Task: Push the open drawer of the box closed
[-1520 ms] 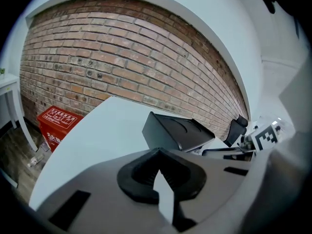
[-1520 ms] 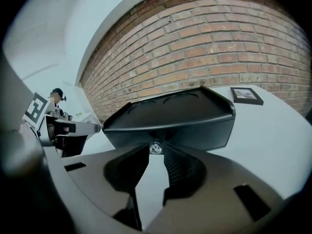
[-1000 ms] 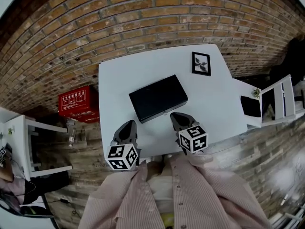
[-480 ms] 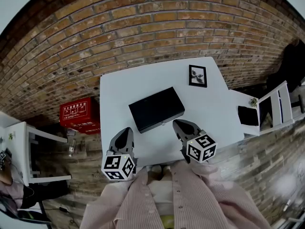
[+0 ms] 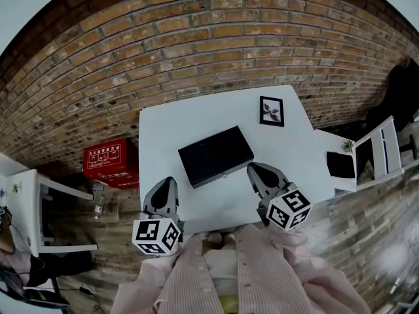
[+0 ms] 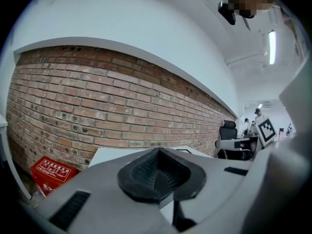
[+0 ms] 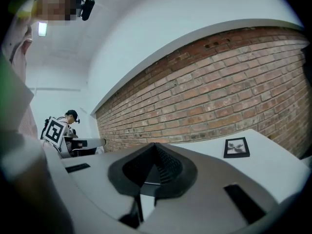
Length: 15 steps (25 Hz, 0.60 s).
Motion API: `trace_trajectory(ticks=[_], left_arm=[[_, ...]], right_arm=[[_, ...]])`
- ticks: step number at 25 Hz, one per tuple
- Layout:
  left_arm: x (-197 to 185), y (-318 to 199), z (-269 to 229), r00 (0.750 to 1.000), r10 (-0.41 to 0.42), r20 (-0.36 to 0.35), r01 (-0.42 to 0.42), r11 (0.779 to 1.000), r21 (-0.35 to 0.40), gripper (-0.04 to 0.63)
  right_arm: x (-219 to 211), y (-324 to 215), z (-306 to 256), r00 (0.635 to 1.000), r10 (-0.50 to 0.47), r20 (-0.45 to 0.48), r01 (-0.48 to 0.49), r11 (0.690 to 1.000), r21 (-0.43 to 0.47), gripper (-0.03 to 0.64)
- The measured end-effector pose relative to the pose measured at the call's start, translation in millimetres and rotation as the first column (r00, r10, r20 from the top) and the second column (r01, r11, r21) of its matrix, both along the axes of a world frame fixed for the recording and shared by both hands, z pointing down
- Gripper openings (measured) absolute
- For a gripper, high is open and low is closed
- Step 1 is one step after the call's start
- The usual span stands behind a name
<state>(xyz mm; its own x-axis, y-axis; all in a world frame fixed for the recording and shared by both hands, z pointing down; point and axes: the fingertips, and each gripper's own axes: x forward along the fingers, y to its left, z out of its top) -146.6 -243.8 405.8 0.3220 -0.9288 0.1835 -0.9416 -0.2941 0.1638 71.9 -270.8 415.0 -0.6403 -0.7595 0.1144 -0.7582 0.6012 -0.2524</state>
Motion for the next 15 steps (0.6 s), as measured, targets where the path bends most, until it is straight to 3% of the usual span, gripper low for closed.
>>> trace_trajectory(ticks=[15], left_arm=[[-13.6,3.8,-1.2,0.999,-0.042,0.033,0.041,0.999,0.012,-0.005]], right_arm=[[24.9,-2.2,-10.6,0.996,0.093,-0.008,-0.092,0.995,0.038,0.003]])
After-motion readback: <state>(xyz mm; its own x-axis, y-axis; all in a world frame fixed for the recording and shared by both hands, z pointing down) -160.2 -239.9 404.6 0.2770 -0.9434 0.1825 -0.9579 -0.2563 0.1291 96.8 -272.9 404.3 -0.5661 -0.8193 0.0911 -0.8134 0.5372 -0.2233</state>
